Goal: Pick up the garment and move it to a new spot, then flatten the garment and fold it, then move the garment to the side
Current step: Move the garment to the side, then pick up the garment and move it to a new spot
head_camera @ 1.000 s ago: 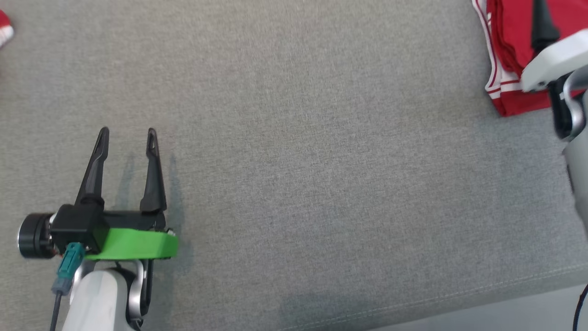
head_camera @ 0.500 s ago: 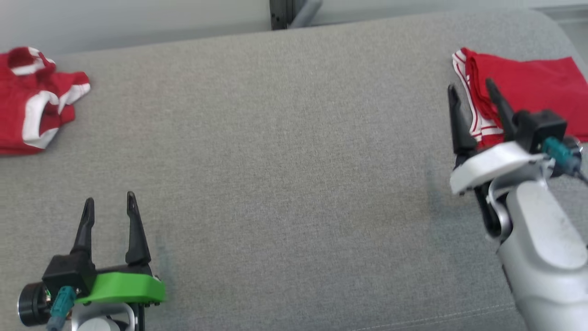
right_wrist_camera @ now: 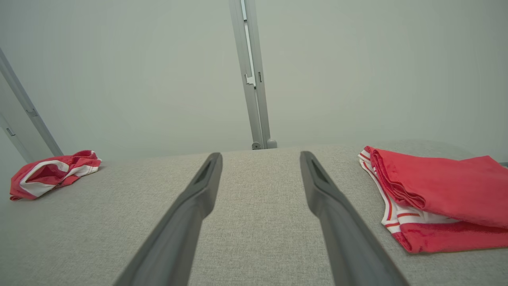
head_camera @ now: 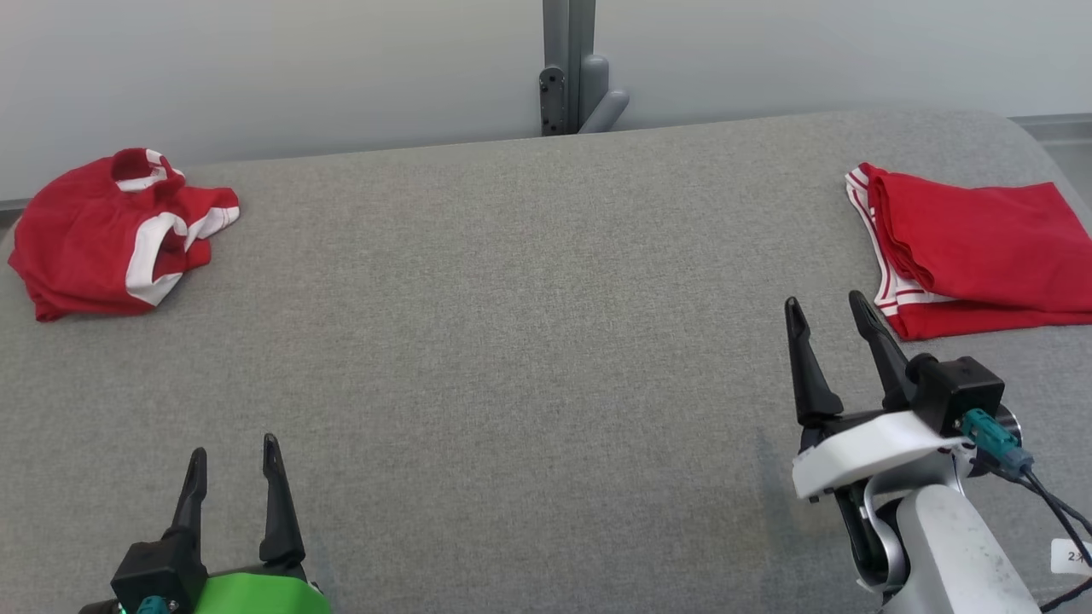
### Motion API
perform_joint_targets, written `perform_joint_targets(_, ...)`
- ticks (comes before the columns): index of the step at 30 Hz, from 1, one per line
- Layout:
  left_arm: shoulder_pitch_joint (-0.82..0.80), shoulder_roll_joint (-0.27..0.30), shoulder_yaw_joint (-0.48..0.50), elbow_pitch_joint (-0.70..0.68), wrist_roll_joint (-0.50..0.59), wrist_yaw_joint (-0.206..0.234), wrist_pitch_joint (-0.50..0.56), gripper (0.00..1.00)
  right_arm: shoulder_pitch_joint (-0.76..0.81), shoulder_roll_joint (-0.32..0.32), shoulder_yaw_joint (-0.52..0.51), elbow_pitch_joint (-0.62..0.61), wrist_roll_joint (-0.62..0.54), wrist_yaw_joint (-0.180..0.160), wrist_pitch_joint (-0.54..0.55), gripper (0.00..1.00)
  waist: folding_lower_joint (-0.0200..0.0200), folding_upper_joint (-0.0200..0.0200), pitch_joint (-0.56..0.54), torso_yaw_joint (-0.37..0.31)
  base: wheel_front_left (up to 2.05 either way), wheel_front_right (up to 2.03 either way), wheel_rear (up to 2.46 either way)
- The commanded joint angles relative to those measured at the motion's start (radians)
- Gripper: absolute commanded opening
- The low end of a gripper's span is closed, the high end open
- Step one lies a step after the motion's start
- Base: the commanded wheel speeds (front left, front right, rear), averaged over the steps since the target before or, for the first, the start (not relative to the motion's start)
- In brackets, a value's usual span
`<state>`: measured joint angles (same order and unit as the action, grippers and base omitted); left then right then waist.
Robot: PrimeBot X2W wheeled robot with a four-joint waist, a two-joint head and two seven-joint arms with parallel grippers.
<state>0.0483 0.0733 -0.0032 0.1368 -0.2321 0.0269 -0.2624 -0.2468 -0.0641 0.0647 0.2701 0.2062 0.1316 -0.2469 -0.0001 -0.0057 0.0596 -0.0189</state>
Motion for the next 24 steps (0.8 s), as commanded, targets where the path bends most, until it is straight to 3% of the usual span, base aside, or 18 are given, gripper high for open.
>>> perform_joint_targets(1,0.025,-0.008,-0.006,0.010,-0.003,-0.007,-0.002,1.00,0.054,0.009,-0.002,-0.026,-0.013,-0.002,0.009,1.00,0.0001,0.0057,-0.029,0.019,0.00,0.00,0.00)
perform_joint_targets(24,-0.011,-0.019,-0.007,0.047,0.025,-0.032,-0.002,1.00,0.135,0.013,0.025,-0.064,0.053,-0.002,0.017,1.00,0.0001,0.0057,-0.046,0.035,0.00,0.00,0.00)
